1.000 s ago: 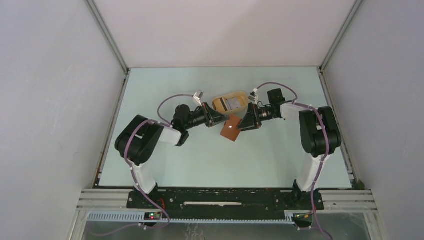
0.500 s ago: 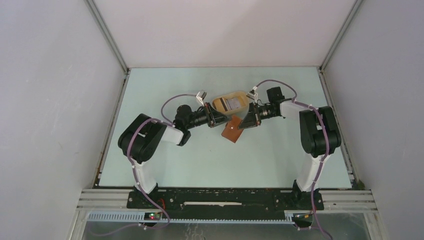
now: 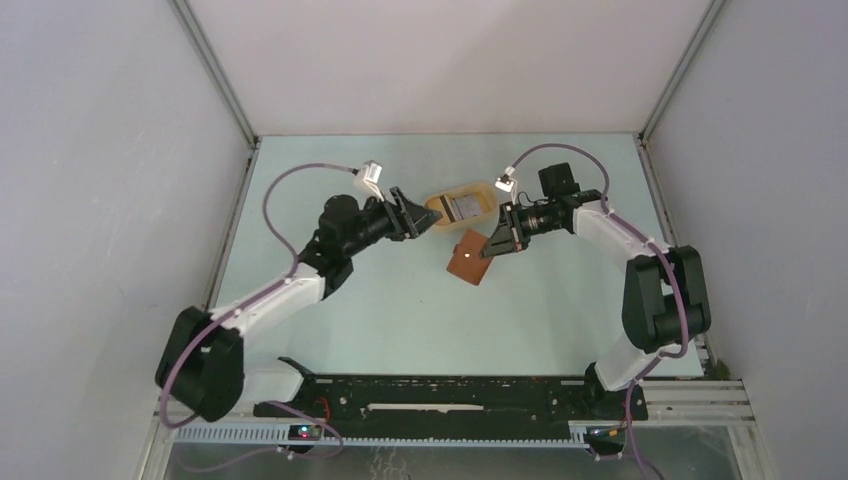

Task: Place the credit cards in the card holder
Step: Pick up the card holder from the center of the board, then open the card holder.

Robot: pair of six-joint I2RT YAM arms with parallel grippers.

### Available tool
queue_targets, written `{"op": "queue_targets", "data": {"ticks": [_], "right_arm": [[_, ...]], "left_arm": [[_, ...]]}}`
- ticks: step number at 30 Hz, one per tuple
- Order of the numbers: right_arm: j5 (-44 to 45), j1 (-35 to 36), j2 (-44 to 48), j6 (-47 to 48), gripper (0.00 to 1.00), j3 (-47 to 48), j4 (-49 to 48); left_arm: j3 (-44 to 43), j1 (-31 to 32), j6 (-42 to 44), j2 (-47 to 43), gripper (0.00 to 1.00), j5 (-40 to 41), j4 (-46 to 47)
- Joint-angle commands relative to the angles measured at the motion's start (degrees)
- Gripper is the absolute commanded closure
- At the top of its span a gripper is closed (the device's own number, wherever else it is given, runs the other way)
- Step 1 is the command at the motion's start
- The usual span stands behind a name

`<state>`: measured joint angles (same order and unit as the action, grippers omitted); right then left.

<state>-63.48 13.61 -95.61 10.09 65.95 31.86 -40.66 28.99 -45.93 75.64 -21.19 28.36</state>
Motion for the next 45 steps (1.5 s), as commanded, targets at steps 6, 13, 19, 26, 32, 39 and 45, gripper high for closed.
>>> {"op": "queue_targets", "data": {"ticks": [6, 13, 19, 26, 32, 39, 45], "right_arm": [[8.50, -1.06, 6.79, -9.30, 1.00, -0.45, 0.56], [7.15, -1.65, 6.28, -11.30, 1.00, -0.77, -0.49], [6.49, -1.56, 5.81, -12.24, 1.00, -1.02, -1.83], [6.02, -1.48, 5.23, -12.36, 1.00, -1.08, -2.06], [3.66, -1.24, 5.17, -12.48, 1.00, -1.08, -2.59], [-0.79, -0.29, 5.51, -10.78, 1.00, -1.07, -2.41], [-0.95, 0.52, 5.79, -10.18, 1.00, -1.08, -1.78]], "left_arm": [[-15.85, 11.64, 23.15, -4.47, 0.30, 19.44, -34.34], [-20.01, 18.19, 24.98, 2.11, 0.32, 21.03, -34.40], [-24.71, 21.02, 24.22, 8.34, 0.36, 24.70, -35.74], [-27.64, 21.46, 24.05, 12.67, 0.39, 24.63, -37.38], [-28.72, 21.46, 24.24, 15.08, 0.39, 24.11, -38.77], [-29.38, 21.46, 24.81, 16.31, 0.44, 23.74, -39.32], [-29.56, 21.14, 24.65, 16.61, 0.62, 24.97, -40.50]]}}
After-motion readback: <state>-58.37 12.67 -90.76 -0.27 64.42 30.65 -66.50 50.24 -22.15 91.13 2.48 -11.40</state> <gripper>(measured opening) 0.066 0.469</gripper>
